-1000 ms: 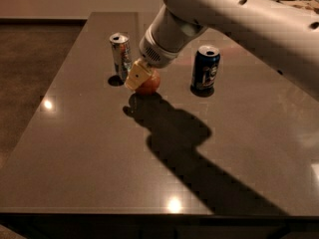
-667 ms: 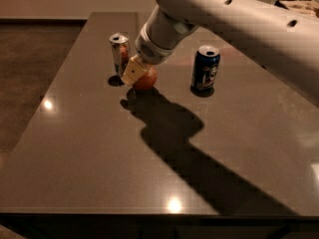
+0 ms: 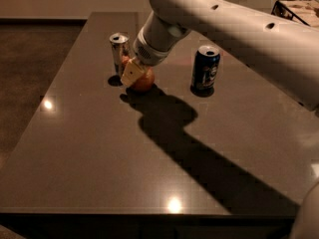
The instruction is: Move apple near redbull can
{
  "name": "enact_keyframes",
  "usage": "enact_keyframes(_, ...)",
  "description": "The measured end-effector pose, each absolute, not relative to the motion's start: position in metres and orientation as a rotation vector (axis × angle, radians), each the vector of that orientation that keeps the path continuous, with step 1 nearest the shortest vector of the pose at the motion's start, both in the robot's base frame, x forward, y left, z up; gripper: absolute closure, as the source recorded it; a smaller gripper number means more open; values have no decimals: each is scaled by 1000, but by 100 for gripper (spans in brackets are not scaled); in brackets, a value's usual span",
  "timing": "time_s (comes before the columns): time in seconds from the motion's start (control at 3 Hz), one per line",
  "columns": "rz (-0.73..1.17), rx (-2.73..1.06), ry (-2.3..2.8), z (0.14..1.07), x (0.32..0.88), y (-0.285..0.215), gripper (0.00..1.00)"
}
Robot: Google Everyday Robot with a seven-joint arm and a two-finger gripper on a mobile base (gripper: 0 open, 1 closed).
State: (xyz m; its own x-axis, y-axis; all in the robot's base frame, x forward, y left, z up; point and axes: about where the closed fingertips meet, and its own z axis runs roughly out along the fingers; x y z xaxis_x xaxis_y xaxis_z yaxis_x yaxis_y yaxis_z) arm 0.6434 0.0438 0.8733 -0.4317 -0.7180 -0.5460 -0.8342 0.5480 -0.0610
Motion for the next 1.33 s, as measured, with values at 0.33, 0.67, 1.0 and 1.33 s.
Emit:
enact_keyframes(0.33, 317, -1256, 2276, 865, 646, 46, 35)
enact_keyframes(0.67, 318, -1256, 2276, 865, 646, 46, 12)
enact_keyframes(1.0, 319, -1260, 2277, 864, 645, 47, 0)
enact_keyframes(1.33, 319, -1260, 2277, 864, 645, 47, 0)
